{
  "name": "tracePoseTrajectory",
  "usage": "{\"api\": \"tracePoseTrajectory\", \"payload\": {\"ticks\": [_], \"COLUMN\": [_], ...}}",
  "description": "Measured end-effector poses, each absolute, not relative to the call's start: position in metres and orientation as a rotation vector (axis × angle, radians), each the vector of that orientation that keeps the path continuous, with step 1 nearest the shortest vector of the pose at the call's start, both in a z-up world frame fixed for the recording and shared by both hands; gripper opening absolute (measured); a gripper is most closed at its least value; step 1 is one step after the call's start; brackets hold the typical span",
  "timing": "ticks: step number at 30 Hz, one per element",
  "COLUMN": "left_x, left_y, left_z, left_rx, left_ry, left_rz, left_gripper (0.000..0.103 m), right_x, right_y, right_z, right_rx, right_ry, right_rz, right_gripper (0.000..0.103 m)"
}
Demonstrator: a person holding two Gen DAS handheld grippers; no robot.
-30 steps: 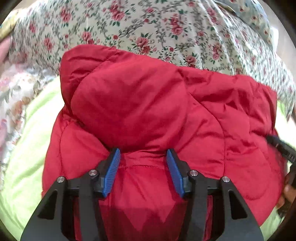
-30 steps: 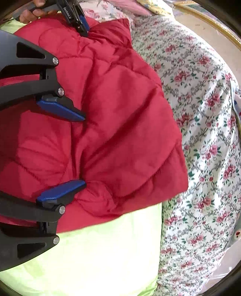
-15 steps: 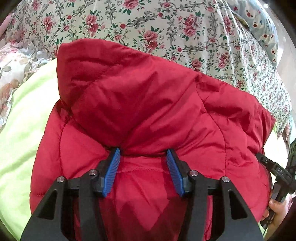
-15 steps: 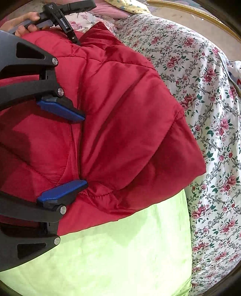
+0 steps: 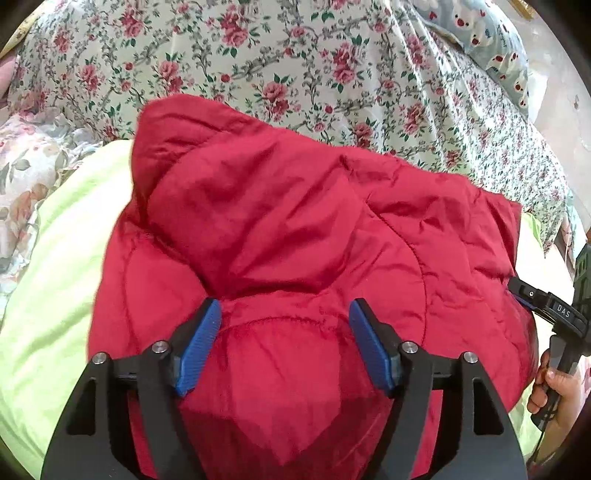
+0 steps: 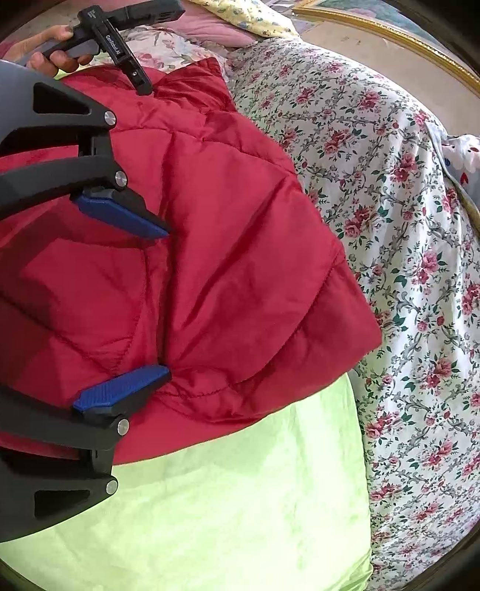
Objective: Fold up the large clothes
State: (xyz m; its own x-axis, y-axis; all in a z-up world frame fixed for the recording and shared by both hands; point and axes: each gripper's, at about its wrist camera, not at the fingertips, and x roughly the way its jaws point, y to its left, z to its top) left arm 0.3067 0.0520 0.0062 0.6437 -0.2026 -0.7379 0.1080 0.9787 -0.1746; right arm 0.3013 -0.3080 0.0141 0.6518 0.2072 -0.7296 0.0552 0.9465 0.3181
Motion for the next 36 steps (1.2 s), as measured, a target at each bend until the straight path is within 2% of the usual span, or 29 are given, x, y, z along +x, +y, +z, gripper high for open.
{"api": "tracePoseTrajectory", "payload": {"ticks": [3, 13, 15, 23, 28, 30, 36], "left_x": [0.295, 0.28, 0.273, 0.271, 0.286, 0.291, 0.31], "left_y": [0.059, 0.098, 0.11, 0.159, 0.164, 0.162, 0.15], "left_z": [0.016, 0.033, 0.032, -0.001, -0.029, -0.038, -0.058], "left_rx": [-0.122, -0.282, -0.307, -0.469, -0.537, -0.571, -0.625], "left_ry": [0.83, 0.784, 0.764, 0.802, 0.871, 0.908, 0.982], "left_rz": [-0.19, -0.129, -0.106, -0.035, -0.089, -0.129, -0.241], "left_gripper": [0.08, 0.081, 0.084, 0.084, 0.084, 0.085, 0.099], "right_x": [0.29, 0.251, 0.242, 0.241, 0.251, 0.252, 0.258], "right_y": [-0.313, -0.347, -0.355, -0.371, -0.361, -0.362, -0.365], "right_z": [0.022, 0.039, 0.033, 0.003, -0.018, -0.021, -0.034], "right_rx": [0.329, 0.442, 0.457, 0.548, 0.551, 0.576, 0.651], "right_ry": [0.844, 0.803, 0.811, 0.892, 0.973, 0.975, 0.991], "right_rz": [0.08, 0.035, 0.02, 0.021, 0.064, 0.073, 0.118], "right_gripper": [0.081, 0.089, 0.094, 0.094, 0.095, 0.099, 0.102]}}
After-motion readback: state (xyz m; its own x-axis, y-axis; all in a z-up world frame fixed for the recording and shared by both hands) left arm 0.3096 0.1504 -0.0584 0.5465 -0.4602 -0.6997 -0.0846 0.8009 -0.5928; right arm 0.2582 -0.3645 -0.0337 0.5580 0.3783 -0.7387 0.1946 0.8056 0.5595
